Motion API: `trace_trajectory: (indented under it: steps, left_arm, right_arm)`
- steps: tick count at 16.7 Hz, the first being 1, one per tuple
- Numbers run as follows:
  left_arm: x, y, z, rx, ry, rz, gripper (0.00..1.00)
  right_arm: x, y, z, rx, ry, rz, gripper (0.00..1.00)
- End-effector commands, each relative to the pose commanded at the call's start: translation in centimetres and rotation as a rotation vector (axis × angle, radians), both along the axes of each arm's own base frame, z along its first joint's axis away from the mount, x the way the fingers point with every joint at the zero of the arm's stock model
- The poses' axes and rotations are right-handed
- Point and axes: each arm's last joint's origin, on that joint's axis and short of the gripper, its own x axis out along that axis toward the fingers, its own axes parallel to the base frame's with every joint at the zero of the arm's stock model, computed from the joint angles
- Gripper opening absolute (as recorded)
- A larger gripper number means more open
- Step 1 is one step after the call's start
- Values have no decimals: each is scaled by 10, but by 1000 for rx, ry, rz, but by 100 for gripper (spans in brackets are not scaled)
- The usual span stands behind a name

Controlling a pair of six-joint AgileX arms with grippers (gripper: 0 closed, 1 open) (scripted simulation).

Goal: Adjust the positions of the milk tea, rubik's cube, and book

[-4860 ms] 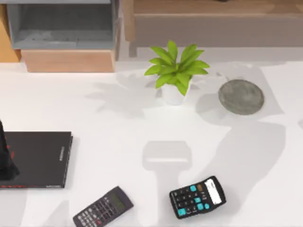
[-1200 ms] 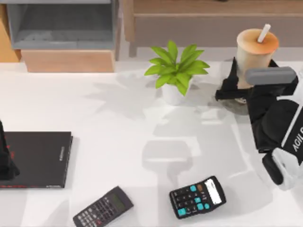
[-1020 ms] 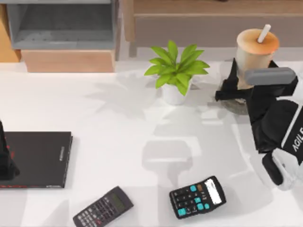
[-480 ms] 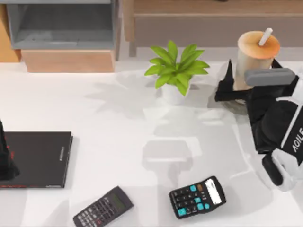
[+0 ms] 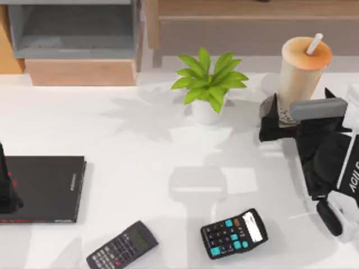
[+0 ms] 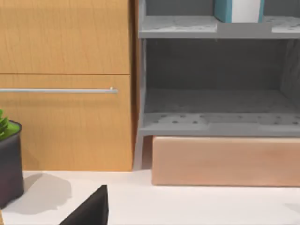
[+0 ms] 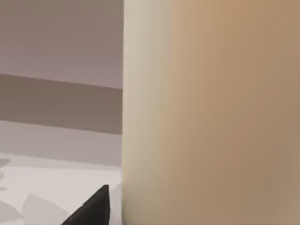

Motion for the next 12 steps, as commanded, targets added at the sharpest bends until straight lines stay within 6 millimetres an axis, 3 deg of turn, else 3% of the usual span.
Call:
trace_trajectory:
  steps: [4,8,12]
  left_arm:
    - [0,0,0,0,0,0,100]
    - [0,0,0,0,0,0,100]
    - [0,0,0,0,0,0,100]
  right_arm:
    - [-15,5,13,-30,-62,5,100]
    - [-13,18,37,39,-175,39,100]
    - [-11,13,18,68,-96,30,100]
